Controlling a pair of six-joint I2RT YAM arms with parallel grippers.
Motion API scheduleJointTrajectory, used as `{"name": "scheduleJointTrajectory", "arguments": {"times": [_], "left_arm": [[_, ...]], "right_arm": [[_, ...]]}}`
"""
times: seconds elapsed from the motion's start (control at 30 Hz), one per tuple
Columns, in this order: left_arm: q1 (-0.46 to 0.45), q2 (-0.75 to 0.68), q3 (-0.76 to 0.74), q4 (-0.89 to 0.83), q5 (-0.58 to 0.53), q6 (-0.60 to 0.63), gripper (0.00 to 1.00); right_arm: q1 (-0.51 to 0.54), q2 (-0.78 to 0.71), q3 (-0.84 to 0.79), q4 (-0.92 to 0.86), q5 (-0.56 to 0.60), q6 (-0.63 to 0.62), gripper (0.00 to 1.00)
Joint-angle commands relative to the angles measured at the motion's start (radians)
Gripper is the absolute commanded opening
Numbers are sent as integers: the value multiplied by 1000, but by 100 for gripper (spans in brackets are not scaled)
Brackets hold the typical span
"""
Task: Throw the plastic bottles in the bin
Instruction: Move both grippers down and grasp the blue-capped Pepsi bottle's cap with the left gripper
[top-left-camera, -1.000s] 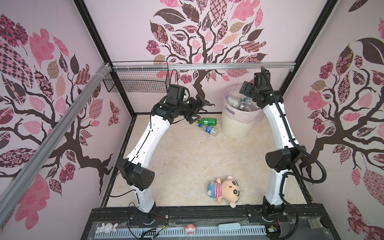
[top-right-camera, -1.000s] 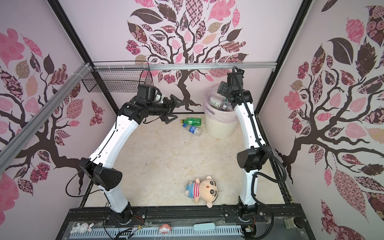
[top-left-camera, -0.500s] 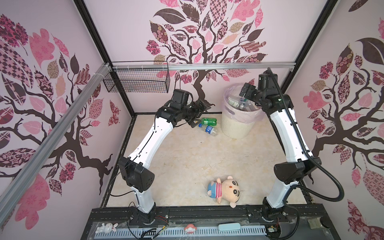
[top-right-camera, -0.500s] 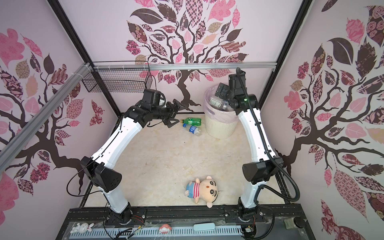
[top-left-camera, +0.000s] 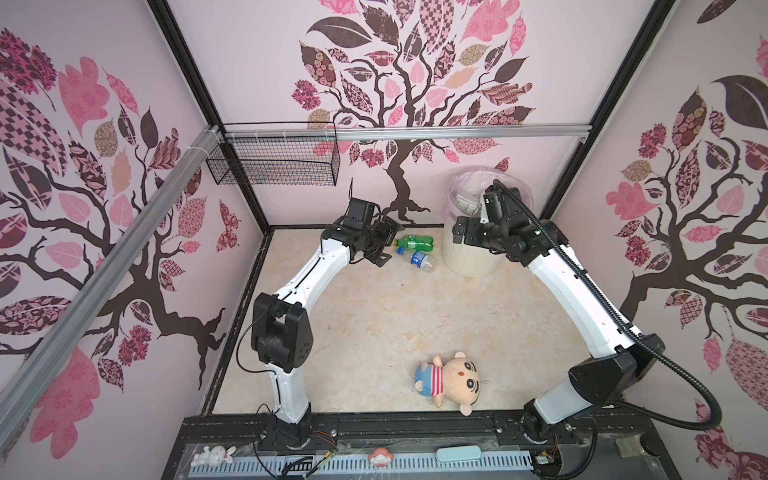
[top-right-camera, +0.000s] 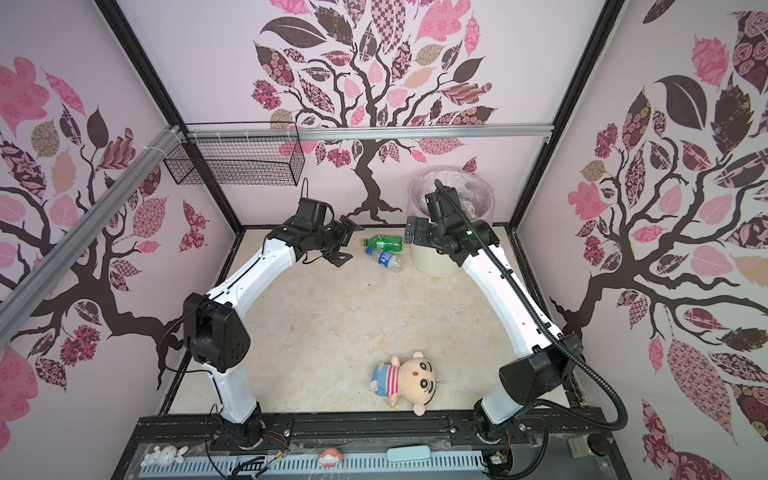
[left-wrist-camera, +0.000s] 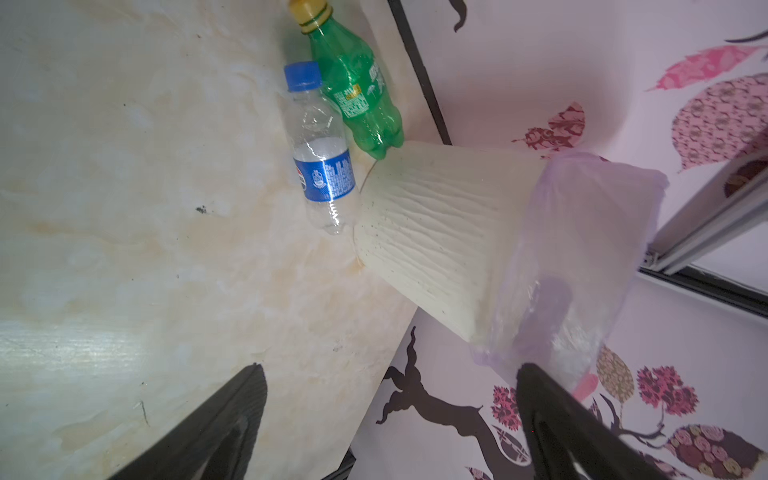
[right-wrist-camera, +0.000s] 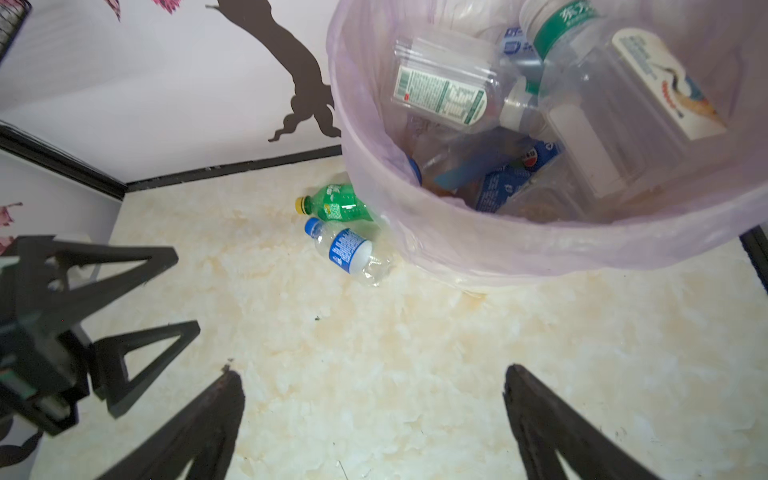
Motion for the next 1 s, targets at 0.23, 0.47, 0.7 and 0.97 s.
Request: {"name": "scheduleJointTrajectory", "arguments": {"times": [0.23, 0.47, 0.7, 0.97], "left_arm": [[-1, 303, 230, 22, 37, -24, 97], [-24, 437, 320, 64, 61, -3, 97], [-52, 542, 364, 81, 68, 1, 94], [-65, 668, 523, 44, 70, 55, 89]], "right_arm": [[7, -83, -118, -35, -14, -49, 100], [7, -77, -112, -45, -6, -68, 100], [7, -54, -87, -63, 0, -69, 100], [7, -37, -86, -75, 20, -82, 100]]}}
